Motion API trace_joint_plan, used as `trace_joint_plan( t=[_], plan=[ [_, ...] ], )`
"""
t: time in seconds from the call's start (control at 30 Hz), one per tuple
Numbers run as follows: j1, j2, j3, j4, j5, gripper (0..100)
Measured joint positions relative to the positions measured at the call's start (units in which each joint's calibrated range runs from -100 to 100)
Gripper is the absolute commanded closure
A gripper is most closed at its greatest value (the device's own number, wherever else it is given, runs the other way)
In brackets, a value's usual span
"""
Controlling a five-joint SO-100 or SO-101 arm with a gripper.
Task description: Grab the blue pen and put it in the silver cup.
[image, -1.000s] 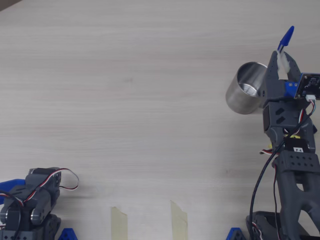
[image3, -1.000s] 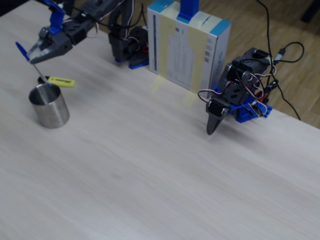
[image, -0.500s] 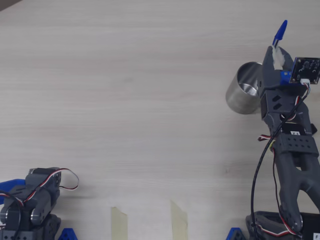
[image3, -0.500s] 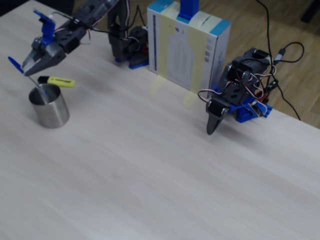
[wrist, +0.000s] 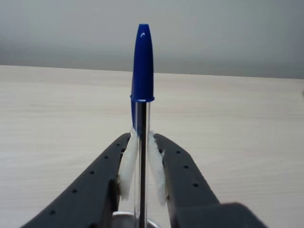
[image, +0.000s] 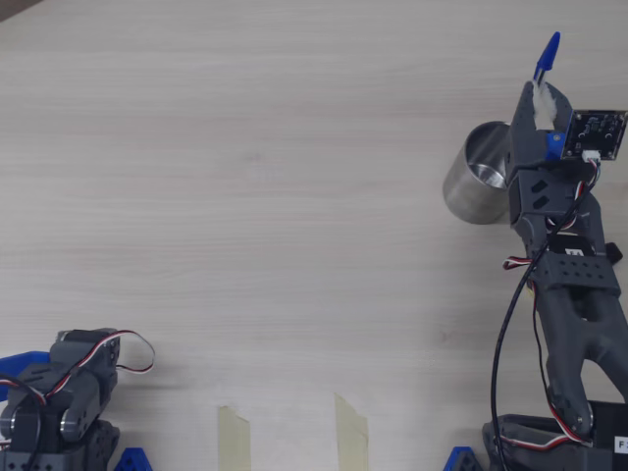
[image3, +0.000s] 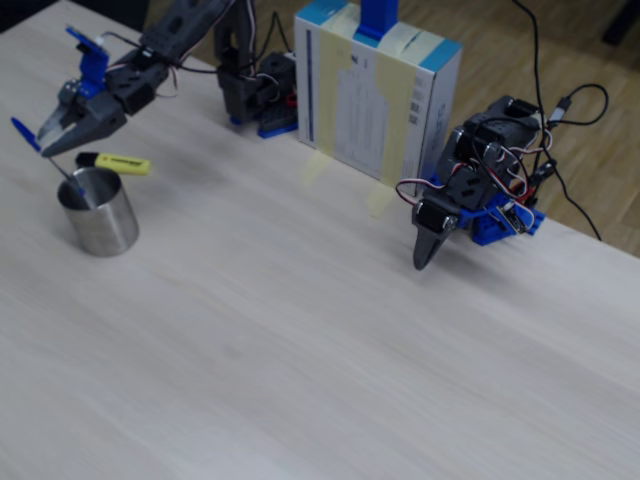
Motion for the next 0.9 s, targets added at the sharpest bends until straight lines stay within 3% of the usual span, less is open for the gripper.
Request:
trace_joint_plan(
  t=[0.37,0.9],
  plan=[
    [-0.08,3.5,0.27,-6.78,1.8,98],
    [-0.08,3.75,6.07,-7.2,2.11,98]
  ],
)
